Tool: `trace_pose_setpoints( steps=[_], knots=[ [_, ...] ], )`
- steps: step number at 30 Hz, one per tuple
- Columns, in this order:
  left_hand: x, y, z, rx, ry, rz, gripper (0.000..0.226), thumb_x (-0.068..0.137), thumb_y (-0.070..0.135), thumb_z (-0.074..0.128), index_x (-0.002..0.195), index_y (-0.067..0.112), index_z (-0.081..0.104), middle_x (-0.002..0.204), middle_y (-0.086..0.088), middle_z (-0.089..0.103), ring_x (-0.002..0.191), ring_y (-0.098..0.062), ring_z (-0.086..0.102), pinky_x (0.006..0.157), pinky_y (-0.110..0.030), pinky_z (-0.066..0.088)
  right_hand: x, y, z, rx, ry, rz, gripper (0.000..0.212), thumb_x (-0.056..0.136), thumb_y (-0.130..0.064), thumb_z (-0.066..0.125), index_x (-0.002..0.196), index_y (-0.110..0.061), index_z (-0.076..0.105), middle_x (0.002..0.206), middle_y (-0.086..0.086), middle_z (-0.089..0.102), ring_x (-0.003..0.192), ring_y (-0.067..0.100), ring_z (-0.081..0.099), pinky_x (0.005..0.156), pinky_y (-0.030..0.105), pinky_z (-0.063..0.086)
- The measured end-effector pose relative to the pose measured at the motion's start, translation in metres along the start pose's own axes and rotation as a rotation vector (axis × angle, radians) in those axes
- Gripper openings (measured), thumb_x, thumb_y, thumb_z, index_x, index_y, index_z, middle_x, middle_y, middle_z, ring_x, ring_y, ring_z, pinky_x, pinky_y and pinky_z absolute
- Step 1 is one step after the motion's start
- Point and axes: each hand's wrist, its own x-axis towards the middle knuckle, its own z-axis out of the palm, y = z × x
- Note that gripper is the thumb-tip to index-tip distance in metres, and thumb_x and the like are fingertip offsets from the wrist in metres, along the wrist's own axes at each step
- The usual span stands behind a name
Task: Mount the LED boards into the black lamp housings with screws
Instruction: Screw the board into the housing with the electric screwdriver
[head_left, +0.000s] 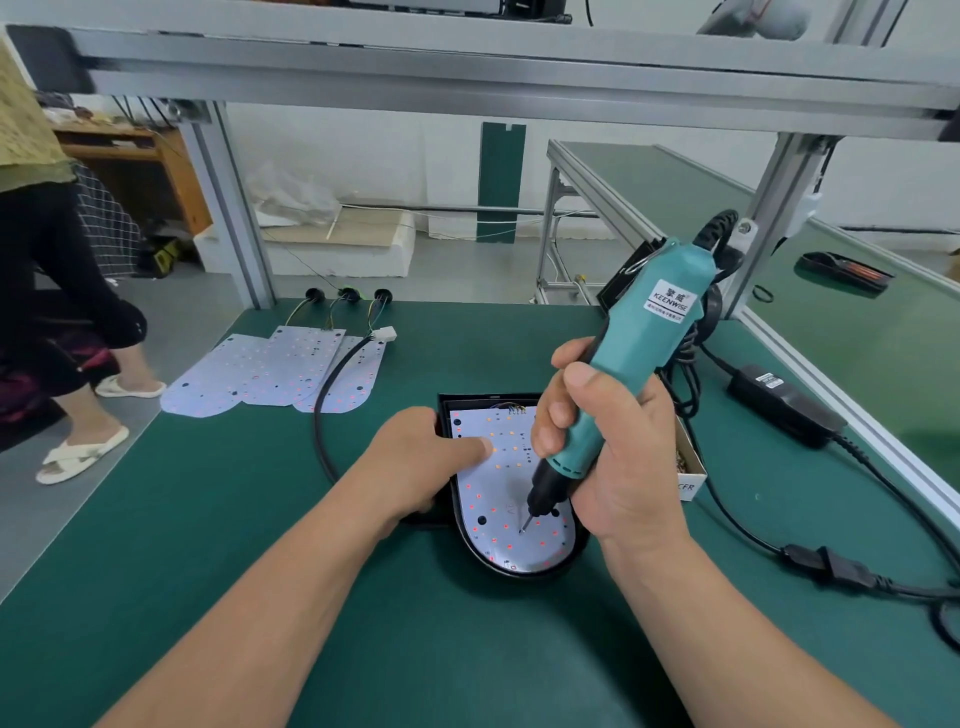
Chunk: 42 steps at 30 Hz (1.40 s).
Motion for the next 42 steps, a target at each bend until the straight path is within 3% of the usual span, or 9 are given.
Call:
trace_pose_setpoints(
  steps=[8, 16, 20, 27, 31, 36, 39, 41, 42],
  knots=[
    [-0.001, 0.002, 0.000, 0.005, 0.009, 0.010, 0.022, 0.089, 0.029, 0.077, 0.072, 0.020, 0.065, 0.061, 0.002, 0.054, 0.048, -0.018, 0.042, 0.043, -0.022, 0.036, -0.001, 0.001, 0.001, -0.046, -0.006, -0.028, 0.013, 0.085, -0.024, 0.068, 0.094, -0.014, 0.068, 0.063, 0.004, 0.050, 0.048, 0.023, 0.047, 0.053, 0.030, 0.042],
    [-0.002, 0.001, 0.000, 0.004, 0.015, 0.019, 0.031, 0.086, 0.028, 0.076, 0.062, 0.024, 0.058, 0.056, 0.007, 0.045, 0.046, -0.016, 0.037, 0.041, -0.022, 0.033, -0.004, -0.003, 0.006, -0.102, -0.206, 0.017, 0.016, 0.085, -0.019, 0.070, 0.100, -0.016, 0.073, 0.062, 0.004, 0.053, 0.051, 0.025, 0.049, 0.058, 0.031, 0.046],
    [-0.001, 0.001, 0.000, 0.011, 0.017, 0.007, 0.032, 0.085, 0.027, 0.075, 0.065, 0.022, 0.051, 0.058, 0.004, 0.043, 0.048, -0.018, 0.035, 0.043, -0.024, 0.032, -0.004, -0.003, 0.007, -0.155, -0.220, -0.003, 0.005, 0.084, -0.015, 0.066, 0.087, -0.019, 0.068, 0.058, 0.000, 0.051, 0.050, 0.023, 0.046, 0.058, 0.030, 0.043],
    [-0.002, 0.003, 0.000, 0.037, 0.025, -0.004, 0.025, 0.085, 0.028, 0.075, 0.072, 0.020, 0.055, 0.062, 0.000, 0.046, 0.049, -0.020, 0.036, 0.043, -0.024, 0.033, -0.001, 0.000, 0.010, -0.178, -0.181, 0.019, 0.018, 0.082, -0.013, 0.063, 0.069, -0.019, 0.052, 0.056, 0.002, 0.043, 0.048, 0.023, 0.041, 0.054, 0.031, 0.040],
    [-0.003, 0.005, 0.000, 0.037, 0.002, 0.003, 0.029, 0.085, 0.029, 0.076, 0.069, 0.021, 0.053, 0.063, 0.000, 0.044, 0.054, -0.021, 0.035, 0.045, -0.026, 0.033, 0.000, -0.002, 0.008, -0.137, -0.257, 0.069, 0.006, 0.078, -0.016, 0.066, 0.083, -0.012, 0.066, 0.058, 0.007, 0.043, 0.048, 0.022, 0.043, 0.055, 0.029, 0.042],
    [-0.001, 0.002, -0.002, 0.059, -0.016, 0.014, 0.034, 0.089, 0.027, 0.076, 0.060, 0.024, 0.059, 0.054, 0.007, 0.045, 0.046, -0.017, 0.034, 0.043, -0.022, 0.030, 0.003, -0.015, 0.002, -0.001, -0.218, -0.071, 0.019, 0.085, -0.014, 0.063, 0.103, -0.011, 0.071, 0.061, 0.004, 0.048, 0.051, 0.022, 0.047, 0.059, 0.030, 0.044],
    [-0.004, 0.007, -0.005, 0.064, -0.043, -0.015, 0.046, 0.091, 0.053, 0.075, 0.059, 0.025, 0.056, 0.053, 0.009, 0.038, 0.046, -0.016, 0.032, 0.044, -0.020, 0.027, 0.012, -0.024, -0.011, 0.032, -0.104, -0.155, 0.013, 0.093, -0.014, 0.060, 0.102, -0.014, 0.069, 0.064, 0.001, 0.047, 0.054, 0.020, 0.047, 0.059, 0.031, 0.042],
    [-0.006, 0.011, -0.010, -0.013, -0.047, -0.094, 0.055, 0.087, 0.077, 0.060, 0.068, 0.025, 0.052, 0.060, 0.004, 0.037, 0.052, -0.018, 0.032, 0.048, -0.023, 0.031, 0.014, -0.023, -0.019, 0.085, 0.028, -0.106, 0.011, 0.095, -0.012, 0.058, 0.096, -0.016, 0.068, 0.064, 0.000, 0.045, 0.055, 0.018, 0.045, 0.057, 0.030, 0.040],
    [-0.005, 0.010, -0.014, -0.048, -0.023, -0.118, 0.055, 0.089, 0.075, 0.054, 0.073, 0.023, 0.055, 0.064, 0.002, 0.042, 0.055, -0.019, 0.035, 0.052, -0.025, 0.036, 0.015, -0.021, -0.021, 0.128, 0.077, -0.078, 0.011, 0.096, -0.013, 0.057, 0.095, -0.016, 0.067, 0.064, 0.000, 0.044, 0.055, 0.017, 0.044, 0.056, 0.029, 0.040]
  ],
)
